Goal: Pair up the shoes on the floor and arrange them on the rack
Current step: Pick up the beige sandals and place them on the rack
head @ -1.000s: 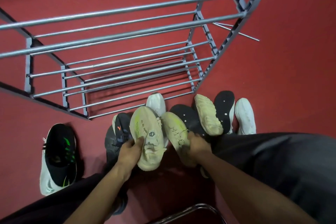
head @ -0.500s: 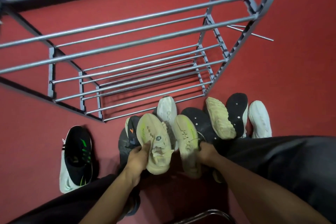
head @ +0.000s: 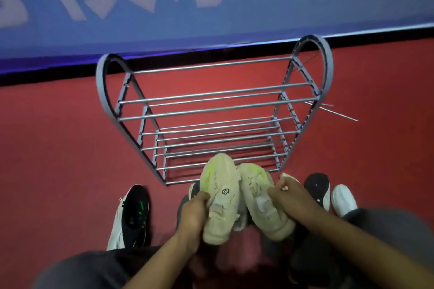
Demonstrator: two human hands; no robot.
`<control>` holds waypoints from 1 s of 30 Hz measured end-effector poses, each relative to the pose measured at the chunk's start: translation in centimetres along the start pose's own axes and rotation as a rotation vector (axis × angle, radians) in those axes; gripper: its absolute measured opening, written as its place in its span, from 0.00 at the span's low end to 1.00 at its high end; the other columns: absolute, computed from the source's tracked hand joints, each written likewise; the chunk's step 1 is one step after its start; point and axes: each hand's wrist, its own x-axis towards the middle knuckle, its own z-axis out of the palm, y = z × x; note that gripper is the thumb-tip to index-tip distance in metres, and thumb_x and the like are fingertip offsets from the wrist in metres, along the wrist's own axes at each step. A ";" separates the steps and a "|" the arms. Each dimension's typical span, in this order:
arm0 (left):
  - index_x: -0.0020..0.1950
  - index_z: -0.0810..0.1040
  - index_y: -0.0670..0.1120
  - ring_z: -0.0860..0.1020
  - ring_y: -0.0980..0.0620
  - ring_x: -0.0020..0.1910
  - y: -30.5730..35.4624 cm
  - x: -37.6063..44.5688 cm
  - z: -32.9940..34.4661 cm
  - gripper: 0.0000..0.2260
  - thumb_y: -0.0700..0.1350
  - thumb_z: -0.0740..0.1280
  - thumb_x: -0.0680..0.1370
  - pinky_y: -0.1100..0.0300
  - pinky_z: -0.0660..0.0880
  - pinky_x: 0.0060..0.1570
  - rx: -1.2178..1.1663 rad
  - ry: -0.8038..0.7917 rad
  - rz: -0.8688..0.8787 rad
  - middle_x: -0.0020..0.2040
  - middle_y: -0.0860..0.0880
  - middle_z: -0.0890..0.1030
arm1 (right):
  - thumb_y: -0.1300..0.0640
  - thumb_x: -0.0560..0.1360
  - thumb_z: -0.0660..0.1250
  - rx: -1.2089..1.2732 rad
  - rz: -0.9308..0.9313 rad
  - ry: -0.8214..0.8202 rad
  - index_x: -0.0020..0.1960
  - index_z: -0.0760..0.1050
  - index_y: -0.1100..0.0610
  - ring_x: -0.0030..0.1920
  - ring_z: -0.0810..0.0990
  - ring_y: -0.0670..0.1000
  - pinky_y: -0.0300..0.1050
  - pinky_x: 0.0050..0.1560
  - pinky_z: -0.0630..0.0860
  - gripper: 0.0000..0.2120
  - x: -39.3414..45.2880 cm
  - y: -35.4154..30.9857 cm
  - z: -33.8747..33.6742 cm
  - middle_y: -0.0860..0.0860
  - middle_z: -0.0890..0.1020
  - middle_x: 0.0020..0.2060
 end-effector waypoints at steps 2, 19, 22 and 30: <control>0.48 0.85 0.38 0.85 0.42 0.44 -0.1 -1.2 -0.8 0.12 0.45 0.66 0.76 0.49 0.83 0.46 -0.008 -0.005 0.072 0.45 0.39 0.87 | 0.57 0.72 0.70 0.068 0.004 0.035 0.37 0.72 0.53 0.34 0.76 0.46 0.42 0.34 0.68 0.08 -1.6 0.5 -0.1 0.47 0.79 0.32; 0.63 0.78 0.33 0.82 0.36 0.52 -3.7 10.2 -2.9 0.16 0.33 0.65 0.75 0.42 0.81 0.50 -0.078 0.096 -0.159 0.54 0.35 0.83 | 0.64 0.76 0.61 -0.005 0.288 -0.109 0.61 0.76 0.66 0.53 0.81 0.59 0.45 0.45 0.76 0.16 5.4 1.5 12.1 0.60 0.82 0.55; 0.59 0.79 0.33 0.79 0.43 0.35 -3.2 13.5 -2.8 0.13 0.33 0.65 0.75 0.54 0.79 0.29 -0.019 0.171 -0.155 0.39 0.40 0.81 | 0.63 0.77 0.60 -0.075 0.204 -0.100 0.61 0.72 0.64 0.56 0.80 0.59 0.49 0.55 0.78 0.14 8.1 2.7 14.7 0.59 0.80 0.55; 0.43 0.78 0.35 0.70 0.53 0.16 -3.4 24.8 -2.6 0.12 0.37 0.59 0.82 0.65 0.65 0.17 0.060 0.293 0.059 0.29 0.40 0.74 | 0.62 0.80 0.60 -0.033 0.034 0.089 0.59 0.73 0.61 0.46 0.78 0.52 0.42 0.47 0.71 0.10 16.7 7.8 22.8 0.52 0.78 0.47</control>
